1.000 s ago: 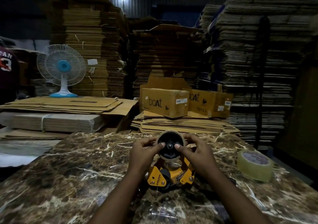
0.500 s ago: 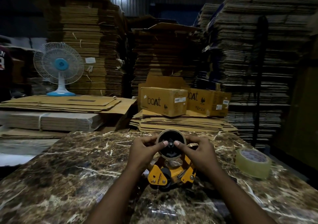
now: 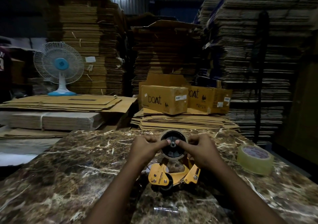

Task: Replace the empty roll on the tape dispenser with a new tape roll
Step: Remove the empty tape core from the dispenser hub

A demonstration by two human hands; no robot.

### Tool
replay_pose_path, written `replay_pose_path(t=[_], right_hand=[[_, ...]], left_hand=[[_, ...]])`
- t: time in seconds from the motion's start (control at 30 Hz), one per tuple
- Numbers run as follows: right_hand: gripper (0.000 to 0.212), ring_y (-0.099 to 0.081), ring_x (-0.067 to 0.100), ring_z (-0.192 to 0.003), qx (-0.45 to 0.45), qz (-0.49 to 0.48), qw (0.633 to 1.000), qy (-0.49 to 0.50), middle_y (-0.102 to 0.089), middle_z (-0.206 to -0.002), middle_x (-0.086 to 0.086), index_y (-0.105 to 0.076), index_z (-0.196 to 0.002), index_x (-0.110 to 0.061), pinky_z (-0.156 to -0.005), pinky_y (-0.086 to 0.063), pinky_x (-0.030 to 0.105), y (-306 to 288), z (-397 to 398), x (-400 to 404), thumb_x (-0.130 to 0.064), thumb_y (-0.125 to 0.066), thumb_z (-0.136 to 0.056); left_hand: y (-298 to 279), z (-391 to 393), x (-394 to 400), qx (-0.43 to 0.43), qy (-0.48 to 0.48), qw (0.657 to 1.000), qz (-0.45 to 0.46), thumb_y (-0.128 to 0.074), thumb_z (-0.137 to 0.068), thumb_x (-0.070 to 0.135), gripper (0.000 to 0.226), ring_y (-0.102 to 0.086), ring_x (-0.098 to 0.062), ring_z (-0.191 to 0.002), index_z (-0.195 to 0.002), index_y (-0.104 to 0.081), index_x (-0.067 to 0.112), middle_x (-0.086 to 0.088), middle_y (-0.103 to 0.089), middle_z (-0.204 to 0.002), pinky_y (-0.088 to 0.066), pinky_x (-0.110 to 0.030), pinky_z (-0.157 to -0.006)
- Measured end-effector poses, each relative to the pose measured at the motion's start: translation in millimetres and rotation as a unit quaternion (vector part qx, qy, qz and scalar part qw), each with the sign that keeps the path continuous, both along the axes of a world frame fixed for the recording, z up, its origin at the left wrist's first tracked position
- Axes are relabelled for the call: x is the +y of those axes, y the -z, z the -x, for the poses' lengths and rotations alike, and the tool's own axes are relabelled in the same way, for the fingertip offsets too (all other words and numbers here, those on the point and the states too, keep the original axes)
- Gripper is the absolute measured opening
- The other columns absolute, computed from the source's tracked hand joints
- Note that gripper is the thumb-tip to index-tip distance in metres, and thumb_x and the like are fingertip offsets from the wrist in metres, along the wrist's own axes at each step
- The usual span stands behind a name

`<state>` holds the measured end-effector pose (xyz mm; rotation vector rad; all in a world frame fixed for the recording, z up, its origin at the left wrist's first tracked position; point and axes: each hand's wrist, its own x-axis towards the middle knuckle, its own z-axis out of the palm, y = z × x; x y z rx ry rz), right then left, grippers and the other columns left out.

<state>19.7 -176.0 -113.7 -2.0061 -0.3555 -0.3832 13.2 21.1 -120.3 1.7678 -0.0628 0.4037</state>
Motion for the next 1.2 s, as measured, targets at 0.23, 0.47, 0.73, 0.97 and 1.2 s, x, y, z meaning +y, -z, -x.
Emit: replay_pose_path(t=[0.23, 0.47, 0.73, 0.97, 1.2], right_hand=[[0.043, -0.059, 0.024, -0.047, 0.117, -0.028, 0.991, -0.057, -0.056, -0.045, 0.0, -0.071, -0.065, 0.004, -0.056, -0.053, 0.041, 1, -8, -7, -0.034, -0.085, -0.08], [0.027, -0.056, 0.021, -0.044, 0.182, -0.026, 0.98, -0.074, -0.064, -0.06, 0.012, -0.073, -0.071, -0.001, -0.041, -0.046, 0.025, -1, -3, -5, -0.024, -0.081, -0.084], [0.028, -0.051, 0.018, -0.044, 0.205, -0.056, 0.976, -0.049, -0.057, -0.052, 0.006, -0.066, -0.07, 0.001, -0.044, -0.041, 0.026, 1, -4, -2, -0.018, -0.08, -0.084], [0.035, -0.065, 0.018, -0.059, 0.16, -0.023, 0.987, -0.01, -0.07, -0.068, 0.01, -0.075, -0.086, 0.004, -0.056, -0.055, 0.028, 4, -6, -2, -0.028, -0.085, -0.077], [0.033, -0.066, 0.02, -0.058, 0.153, 0.007, 0.988, 0.024, -0.069, -0.063, 0.008, -0.074, -0.079, 0.0, -0.06, -0.055, 0.035, 5, -6, 1, -0.031, -0.086, -0.075]], left_hand=[[-7, 3, 4, 0.127, 0.002, 0.992, 0.016, -0.095, -0.041, 0.045, 0.099, -0.067, -0.025, -0.058, -0.112, -0.052, -0.009, -0.021, -0.065, -0.082, -0.057, -0.032, -0.048], [-9, 8, 5, 0.227, 0.049, 0.972, 0.017, -0.086, -0.069, 0.023, 0.058, -0.056, -0.017, -0.051, -0.11, -0.062, -0.01, -0.01, -0.061, -0.07, -0.042, -0.024, -0.047], [-4, 6, 4, 0.215, 0.041, 0.976, 0.012, -0.086, -0.067, 0.028, 0.089, -0.067, -0.016, -0.054, -0.135, -0.044, -0.011, -0.013, -0.071, -0.077, -0.052, -0.021, -0.046], [-6, 9, -1, 0.222, 0.022, 0.975, -0.008, -0.083, -0.072, 0.023, 0.063, -0.069, -0.023, -0.067, -0.12, -0.055, -0.008, -0.018, -0.071, -0.09, -0.05, -0.022, -0.043], [-4, 9, -5, 0.221, 0.008, 0.975, -0.033, -0.082, -0.065, 0.034, 0.07, -0.068, -0.032, -0.093, -0.12, -0.056, 0.0, -0.019, -0.067, -0.106, -0.062, -0.042, -0.075]])
